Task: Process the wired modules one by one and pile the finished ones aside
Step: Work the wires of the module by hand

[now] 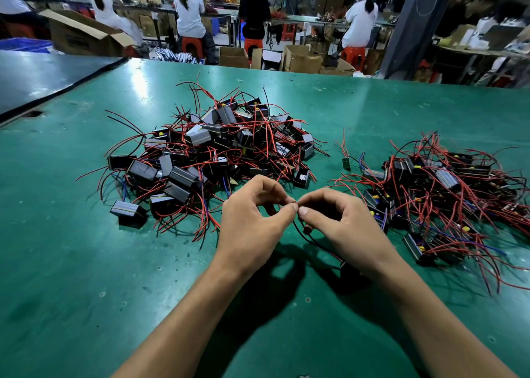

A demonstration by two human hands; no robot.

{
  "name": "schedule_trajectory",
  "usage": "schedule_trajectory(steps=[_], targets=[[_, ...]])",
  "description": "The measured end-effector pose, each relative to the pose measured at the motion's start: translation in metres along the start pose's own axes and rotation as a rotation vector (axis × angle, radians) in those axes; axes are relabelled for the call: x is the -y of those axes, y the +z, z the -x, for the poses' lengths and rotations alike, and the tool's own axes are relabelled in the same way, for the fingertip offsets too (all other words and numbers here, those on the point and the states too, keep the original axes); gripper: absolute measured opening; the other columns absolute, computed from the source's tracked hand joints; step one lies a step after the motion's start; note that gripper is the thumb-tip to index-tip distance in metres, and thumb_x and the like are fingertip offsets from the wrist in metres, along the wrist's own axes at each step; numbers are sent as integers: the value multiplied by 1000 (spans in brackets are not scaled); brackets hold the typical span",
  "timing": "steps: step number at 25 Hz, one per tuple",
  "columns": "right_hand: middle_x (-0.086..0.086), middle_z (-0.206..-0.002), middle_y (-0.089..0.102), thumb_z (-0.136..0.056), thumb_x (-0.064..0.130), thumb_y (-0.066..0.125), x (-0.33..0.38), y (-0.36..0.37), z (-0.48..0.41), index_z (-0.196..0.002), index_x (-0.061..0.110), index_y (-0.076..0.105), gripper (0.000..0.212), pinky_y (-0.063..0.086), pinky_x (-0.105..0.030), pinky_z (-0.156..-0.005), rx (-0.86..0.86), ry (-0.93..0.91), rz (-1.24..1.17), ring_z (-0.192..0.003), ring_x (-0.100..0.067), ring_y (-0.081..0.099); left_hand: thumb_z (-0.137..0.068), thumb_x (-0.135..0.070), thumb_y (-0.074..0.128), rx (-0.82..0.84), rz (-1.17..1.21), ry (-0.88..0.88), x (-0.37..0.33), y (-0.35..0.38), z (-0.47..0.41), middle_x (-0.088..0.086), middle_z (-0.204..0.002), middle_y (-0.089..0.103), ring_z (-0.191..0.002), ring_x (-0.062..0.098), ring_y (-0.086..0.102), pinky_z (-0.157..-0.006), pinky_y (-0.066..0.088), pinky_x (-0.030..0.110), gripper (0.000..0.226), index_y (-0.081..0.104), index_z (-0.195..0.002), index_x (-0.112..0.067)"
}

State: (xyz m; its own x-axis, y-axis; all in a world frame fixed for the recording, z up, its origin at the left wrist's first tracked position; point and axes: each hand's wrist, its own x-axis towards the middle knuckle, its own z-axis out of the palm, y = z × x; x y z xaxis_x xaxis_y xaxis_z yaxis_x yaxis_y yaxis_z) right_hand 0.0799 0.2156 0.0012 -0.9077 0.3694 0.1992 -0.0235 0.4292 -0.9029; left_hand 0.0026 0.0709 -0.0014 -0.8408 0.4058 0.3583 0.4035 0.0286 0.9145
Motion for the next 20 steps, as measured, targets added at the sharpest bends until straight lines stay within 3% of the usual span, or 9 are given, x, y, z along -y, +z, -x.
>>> schedule_trajectory(steps=[5,10,15,20], targets=[[9,-78,73,-86,20,77,3,0,1,-88,25,76,6,52,-20,-68,-92,-202,144,-70,-10,66,-78,-5,78,61,-144,104,-1,-4,0,-6,-77,71,-79,-3,66,-67,38,4,25,56,-79,-18],[3,-70,69,-89,20,75,-3,-3,-1,-83,24,72,7,52,-34,-66,-42,-178,188,-66,-16,63,-79,-7,77,115,-195,144,1,-7,0,-6,-79,70,-82,2,66,-75,44,8,18,61,-82,-14],[10,-72,64,-92,20,71,-3,-1,-2,-85,25,68,9,49,-27,-64,-57,-244,267,-65,-8,58,-77,-9,80,146,-172,102,2,-6,-1,-9,-82,72,-83,-2,67,-79,47,12,22,62,-87,-17],[2,-69,66,-93,16,69,-1,-1,-2,-84,24,68,12,50,-32,-65,-49,-188,164,-64,-17,60,-77,-9,81,122,-118,36,1,-3,0,-6,-79,73,-75,-4,65,-66,39,6,21,63,-86,-14]])
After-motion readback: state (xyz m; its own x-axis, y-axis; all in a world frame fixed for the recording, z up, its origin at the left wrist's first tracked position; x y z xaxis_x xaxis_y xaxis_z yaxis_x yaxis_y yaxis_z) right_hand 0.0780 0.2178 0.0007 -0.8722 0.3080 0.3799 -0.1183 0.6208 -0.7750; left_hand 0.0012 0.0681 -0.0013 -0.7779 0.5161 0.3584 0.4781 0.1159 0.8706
